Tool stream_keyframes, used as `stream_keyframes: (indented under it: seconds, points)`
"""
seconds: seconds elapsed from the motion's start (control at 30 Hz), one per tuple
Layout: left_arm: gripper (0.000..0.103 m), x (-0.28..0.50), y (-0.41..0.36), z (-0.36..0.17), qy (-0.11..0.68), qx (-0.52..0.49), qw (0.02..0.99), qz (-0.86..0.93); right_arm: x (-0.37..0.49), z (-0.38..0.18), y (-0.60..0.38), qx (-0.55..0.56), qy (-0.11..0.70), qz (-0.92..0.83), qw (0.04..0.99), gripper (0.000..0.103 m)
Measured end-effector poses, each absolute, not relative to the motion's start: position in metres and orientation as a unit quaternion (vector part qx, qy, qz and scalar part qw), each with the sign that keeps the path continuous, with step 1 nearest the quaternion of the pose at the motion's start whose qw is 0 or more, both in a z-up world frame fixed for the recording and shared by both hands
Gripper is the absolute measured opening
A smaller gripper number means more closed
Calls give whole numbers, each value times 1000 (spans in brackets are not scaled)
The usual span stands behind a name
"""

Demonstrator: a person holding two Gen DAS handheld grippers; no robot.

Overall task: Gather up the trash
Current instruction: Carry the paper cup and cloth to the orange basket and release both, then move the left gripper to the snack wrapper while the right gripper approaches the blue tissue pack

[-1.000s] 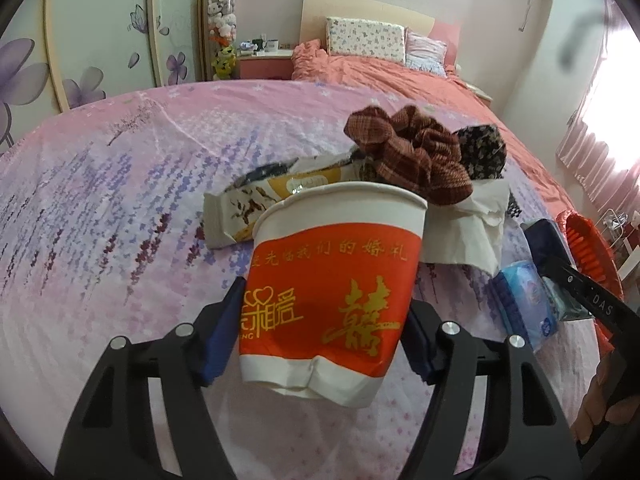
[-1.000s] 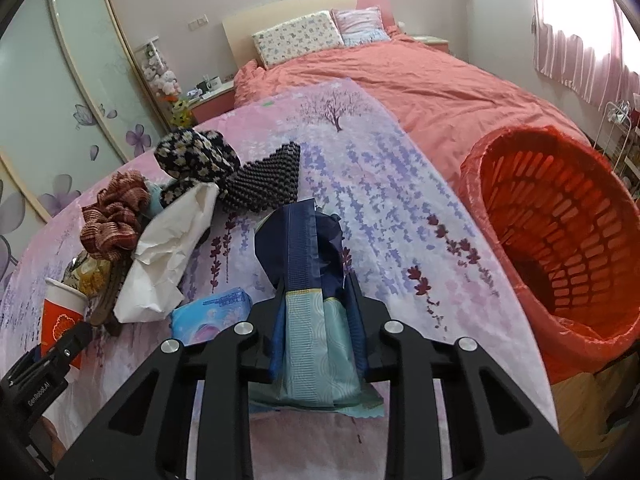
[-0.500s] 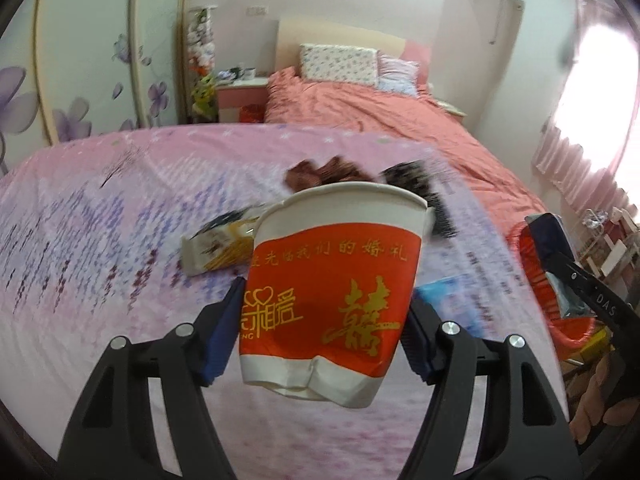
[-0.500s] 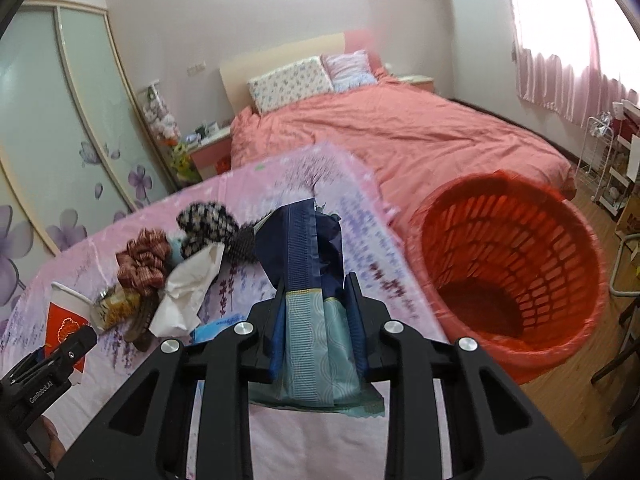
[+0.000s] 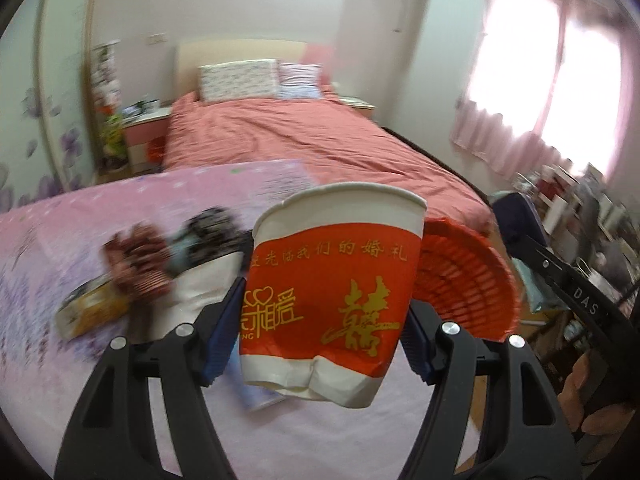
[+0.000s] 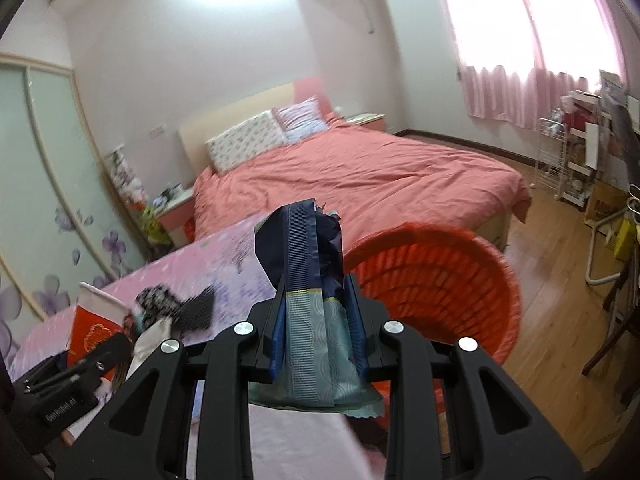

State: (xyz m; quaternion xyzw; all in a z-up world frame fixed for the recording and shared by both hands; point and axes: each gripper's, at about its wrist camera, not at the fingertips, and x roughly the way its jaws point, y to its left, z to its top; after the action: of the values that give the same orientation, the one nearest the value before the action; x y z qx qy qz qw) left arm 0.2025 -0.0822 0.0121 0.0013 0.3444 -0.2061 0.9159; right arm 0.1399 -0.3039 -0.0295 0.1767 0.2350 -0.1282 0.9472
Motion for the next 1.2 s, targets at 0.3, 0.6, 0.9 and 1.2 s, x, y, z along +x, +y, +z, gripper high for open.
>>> stream_keyframes:
  seconds: [0.3,0.6,0.9,1.2]
  points:
    - [68,232,-181,-2,350,28,889,-293,148,-47,-351,205,223,-163,939,27]
    - [68,264,-236,-31,372,51,867,-329,160,-70,-397,249,229,-179,924,28]
    - [86,284,-245,-52,388,75,871,-292,164,-81,-408,269,245,-189,912,57]
    - [97,271,-173,-44,374,74,899,-215,153,-73,-371,218,272,-181,920,61]
